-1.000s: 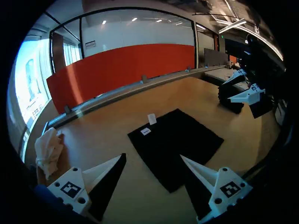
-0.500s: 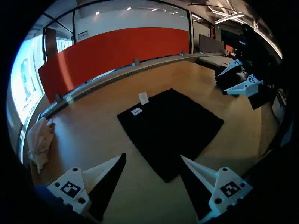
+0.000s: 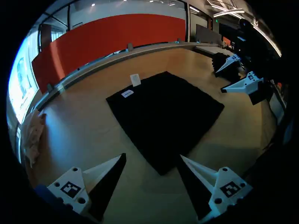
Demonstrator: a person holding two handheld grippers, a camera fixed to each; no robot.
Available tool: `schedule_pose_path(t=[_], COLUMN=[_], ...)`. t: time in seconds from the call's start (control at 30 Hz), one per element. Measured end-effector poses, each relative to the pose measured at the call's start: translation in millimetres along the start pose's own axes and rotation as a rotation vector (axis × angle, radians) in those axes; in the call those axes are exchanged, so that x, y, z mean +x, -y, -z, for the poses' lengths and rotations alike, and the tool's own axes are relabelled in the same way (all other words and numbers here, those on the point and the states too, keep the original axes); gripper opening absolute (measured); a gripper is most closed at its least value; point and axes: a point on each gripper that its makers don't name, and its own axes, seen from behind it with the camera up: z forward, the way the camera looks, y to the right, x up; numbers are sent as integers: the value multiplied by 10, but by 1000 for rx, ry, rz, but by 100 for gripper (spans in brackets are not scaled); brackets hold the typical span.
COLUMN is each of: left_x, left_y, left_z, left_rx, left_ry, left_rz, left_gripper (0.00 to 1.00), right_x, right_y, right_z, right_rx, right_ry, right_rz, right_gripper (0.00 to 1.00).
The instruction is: Fold towel
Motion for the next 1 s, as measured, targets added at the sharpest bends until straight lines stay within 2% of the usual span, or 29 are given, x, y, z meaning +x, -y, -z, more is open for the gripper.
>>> schedule_pose_path(t=[0.3,0.7,1.0], left_x=[-172,-331,-422], left_y=[-115,-242,-278], left_z=[-128,-212,-264], left_rx=[-26,-50,-50], left_ry=[44,91,112], left_rz=[2,25,39], left_gripper=[96,96,96], right_x=[-235,-515,-599], right_y=[58,152,211], right_z=[-92,-125,-163], right_rx=[20,54,75], right_ry=[43,96,112], right_rz=[4,20,26], right_gripper=[100,100,99])
